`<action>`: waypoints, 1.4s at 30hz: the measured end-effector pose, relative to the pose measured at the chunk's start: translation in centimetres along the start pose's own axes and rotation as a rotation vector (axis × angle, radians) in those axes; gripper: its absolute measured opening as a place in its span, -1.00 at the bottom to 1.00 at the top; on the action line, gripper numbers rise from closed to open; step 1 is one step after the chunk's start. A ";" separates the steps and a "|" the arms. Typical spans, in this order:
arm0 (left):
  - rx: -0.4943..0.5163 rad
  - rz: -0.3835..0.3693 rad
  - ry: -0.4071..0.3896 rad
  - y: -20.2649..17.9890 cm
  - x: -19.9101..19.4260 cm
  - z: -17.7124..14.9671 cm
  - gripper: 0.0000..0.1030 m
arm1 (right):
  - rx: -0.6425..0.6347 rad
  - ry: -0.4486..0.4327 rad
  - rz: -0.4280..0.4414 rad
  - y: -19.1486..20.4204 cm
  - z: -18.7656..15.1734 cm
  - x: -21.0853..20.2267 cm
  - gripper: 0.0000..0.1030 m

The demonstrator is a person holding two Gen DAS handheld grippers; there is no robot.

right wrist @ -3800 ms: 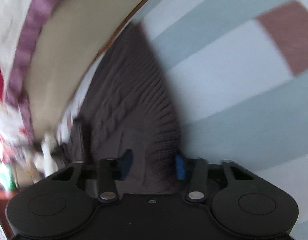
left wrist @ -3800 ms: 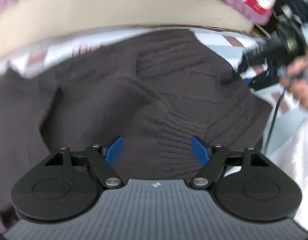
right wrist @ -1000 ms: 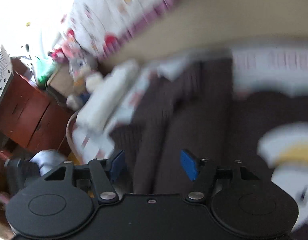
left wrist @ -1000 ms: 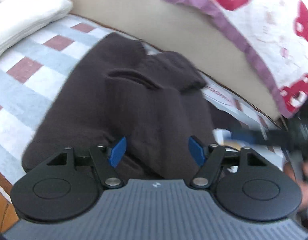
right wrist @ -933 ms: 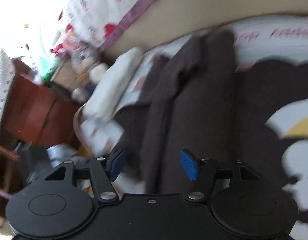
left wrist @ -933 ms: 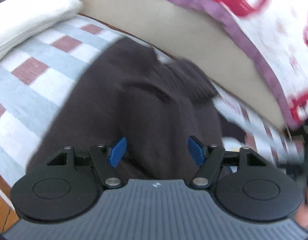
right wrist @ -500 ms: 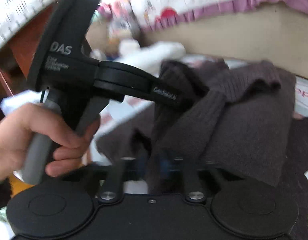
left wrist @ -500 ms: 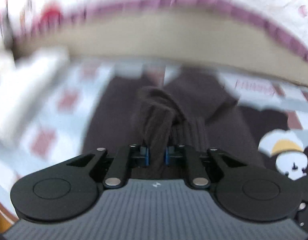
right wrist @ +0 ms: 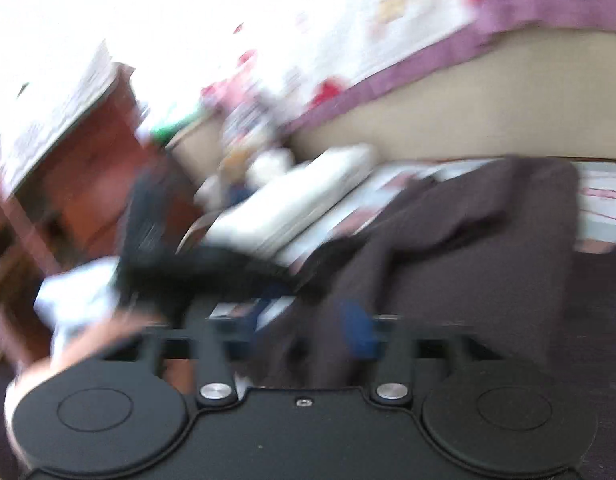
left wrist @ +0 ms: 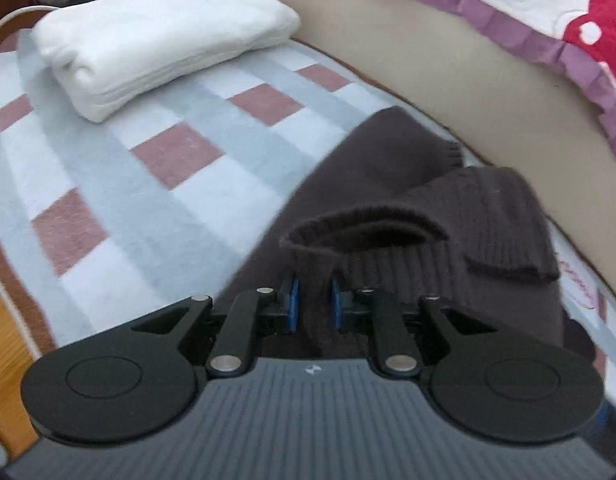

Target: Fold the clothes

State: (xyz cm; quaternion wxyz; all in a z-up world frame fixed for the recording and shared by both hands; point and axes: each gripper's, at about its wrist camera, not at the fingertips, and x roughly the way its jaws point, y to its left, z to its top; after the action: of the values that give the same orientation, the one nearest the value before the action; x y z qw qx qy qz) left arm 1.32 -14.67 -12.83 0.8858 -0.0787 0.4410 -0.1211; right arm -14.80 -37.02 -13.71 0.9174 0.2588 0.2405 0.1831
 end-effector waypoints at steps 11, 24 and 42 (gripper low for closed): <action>0.164 -0.019 -0.050 -2.4 -4.5 -0.5 -0.11 | 0.228 0.154 0.117 -3.5 -1.6 2.5 0.30; 0.164 -0.148 0.067 -2.9 -6.5 -1.6 0.02 | -0.147 0.220 0.235 4.5 -2.4 3.3 0.09; 0.385 0.106 0.045 -1.1 -4.0 -6.5 -0.82 | 0.231 0.387 0.102 -2.7 1.6 1.8 0.14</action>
State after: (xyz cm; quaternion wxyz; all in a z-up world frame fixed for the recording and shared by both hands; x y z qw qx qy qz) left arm -6.38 -14.79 -13.45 0.8796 0.1179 0.4329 -0.1582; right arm -11.96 -38.96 -14.66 0.8079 0.3341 0.4179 0.2469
